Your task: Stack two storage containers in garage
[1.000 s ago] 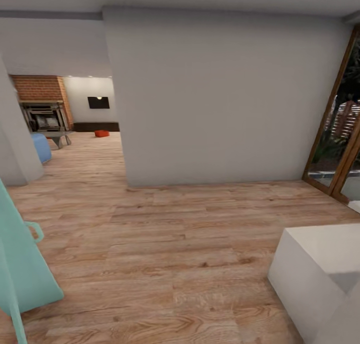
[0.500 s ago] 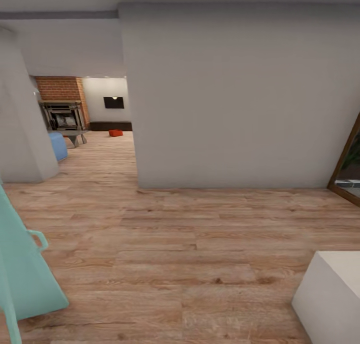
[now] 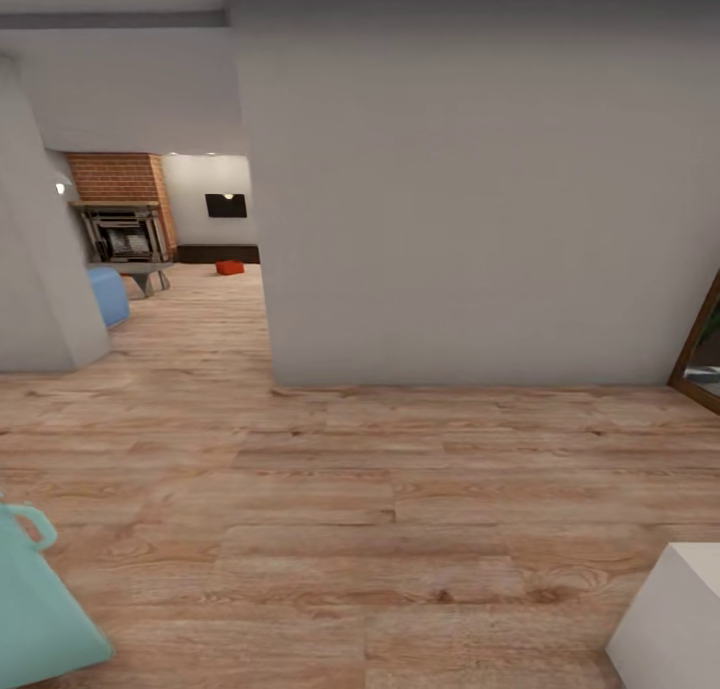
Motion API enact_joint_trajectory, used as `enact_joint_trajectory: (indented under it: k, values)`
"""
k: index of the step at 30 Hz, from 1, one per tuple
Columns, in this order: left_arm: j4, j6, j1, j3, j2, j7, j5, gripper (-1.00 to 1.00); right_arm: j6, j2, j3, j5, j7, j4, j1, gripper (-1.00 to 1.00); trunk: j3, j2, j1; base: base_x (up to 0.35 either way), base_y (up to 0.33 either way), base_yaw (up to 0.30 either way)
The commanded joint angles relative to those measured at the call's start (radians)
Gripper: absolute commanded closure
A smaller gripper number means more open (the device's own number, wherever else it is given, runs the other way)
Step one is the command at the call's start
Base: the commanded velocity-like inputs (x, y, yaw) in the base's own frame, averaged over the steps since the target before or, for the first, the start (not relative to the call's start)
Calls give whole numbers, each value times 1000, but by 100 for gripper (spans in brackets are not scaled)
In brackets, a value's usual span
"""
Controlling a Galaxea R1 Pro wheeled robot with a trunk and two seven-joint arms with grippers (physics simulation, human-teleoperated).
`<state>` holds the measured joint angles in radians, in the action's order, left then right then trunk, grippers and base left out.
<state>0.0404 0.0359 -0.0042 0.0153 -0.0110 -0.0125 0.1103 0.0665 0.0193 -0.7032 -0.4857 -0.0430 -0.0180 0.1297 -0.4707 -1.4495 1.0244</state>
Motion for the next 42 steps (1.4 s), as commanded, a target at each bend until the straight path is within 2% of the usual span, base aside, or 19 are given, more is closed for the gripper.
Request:
enact_joint_trajectory:
  k: [1, 20, 42]
  values:
    - [0, 2, 0, 1, 0, -1, 9, -100, 4, 1, -8, -8, -2, -2, 1, -100, -1, 0, 1, 321, 0, 0]
    - [0, 2, 0, -1, -1, -1, 9, -100, 4, 2, -7, -9, -2, -2, 1, -100, -1, 0, 1, 321, 0, 7]
    - [0, 2, 0, -1, -1, -1, 9, -100, 4, 3, -8, -9, -2, -2, 1, -100, -1, 0, 1, 321, 0, 250]
